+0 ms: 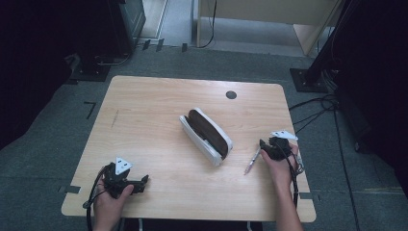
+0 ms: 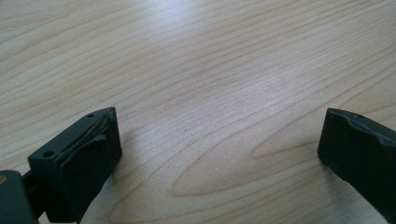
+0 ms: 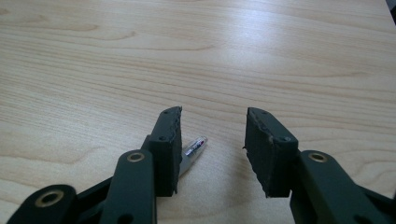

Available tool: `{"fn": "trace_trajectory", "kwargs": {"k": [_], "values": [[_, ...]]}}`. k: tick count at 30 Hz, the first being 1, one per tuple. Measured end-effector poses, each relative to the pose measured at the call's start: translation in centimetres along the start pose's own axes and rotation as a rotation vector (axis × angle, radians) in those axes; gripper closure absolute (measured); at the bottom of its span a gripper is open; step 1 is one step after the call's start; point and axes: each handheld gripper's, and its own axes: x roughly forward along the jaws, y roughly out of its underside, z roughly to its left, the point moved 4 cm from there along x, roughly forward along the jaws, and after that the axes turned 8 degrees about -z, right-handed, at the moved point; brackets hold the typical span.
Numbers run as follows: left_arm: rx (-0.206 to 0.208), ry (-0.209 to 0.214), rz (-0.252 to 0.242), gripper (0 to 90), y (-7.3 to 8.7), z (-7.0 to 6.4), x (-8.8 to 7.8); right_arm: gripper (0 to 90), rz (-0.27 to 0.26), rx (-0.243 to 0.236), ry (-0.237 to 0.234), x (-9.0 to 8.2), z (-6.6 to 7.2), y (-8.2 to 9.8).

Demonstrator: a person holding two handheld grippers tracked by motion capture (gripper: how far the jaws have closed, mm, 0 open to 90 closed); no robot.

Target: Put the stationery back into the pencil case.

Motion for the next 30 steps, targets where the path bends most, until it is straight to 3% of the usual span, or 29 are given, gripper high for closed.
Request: {"fn": "trace_trajectory", "kwargs": {"k": [6, 9, 11, 15, 25, 30], "values": [[0.0, 0.0, 0.0, 0.0, 0.0, 0.0, 0.0, 53.1, 0.006, -0.01, -0.012, 0.9, 0.5, -0.1], [0.0, 0.0, 0.0, 0.0, 0.0, 0.0, 0.0, 53.1, -0.007, -0.038, 0.031, 1.3, 0.6, -0.1], [0.0, 0.0, 0.0, 0.0, 0.0, 0.0, 0.0, 53.2, -0.004, -0.032, 0.04, 1.2, 0.3, -0.1], [0.0, -0.001, 0.0, 0.0, 0.0, 0.0, 0.0, 53.2, 0.015, -0.01, 0.052, 0.4, -0.5, 0.3], [0.001, 0.0, 0.0, 0.0, 0.0, 0.0, 0.0, 52.6, -0.002, 0.014, 0.05, -2.0, -1.5, 2.1], [0.0, 0.0, 0.0, 0.0, 0.0, 0.0, 0.0, 56.0, -0.072, 0.041, -0.01, -4.0, -1.4, 2.5]]}}
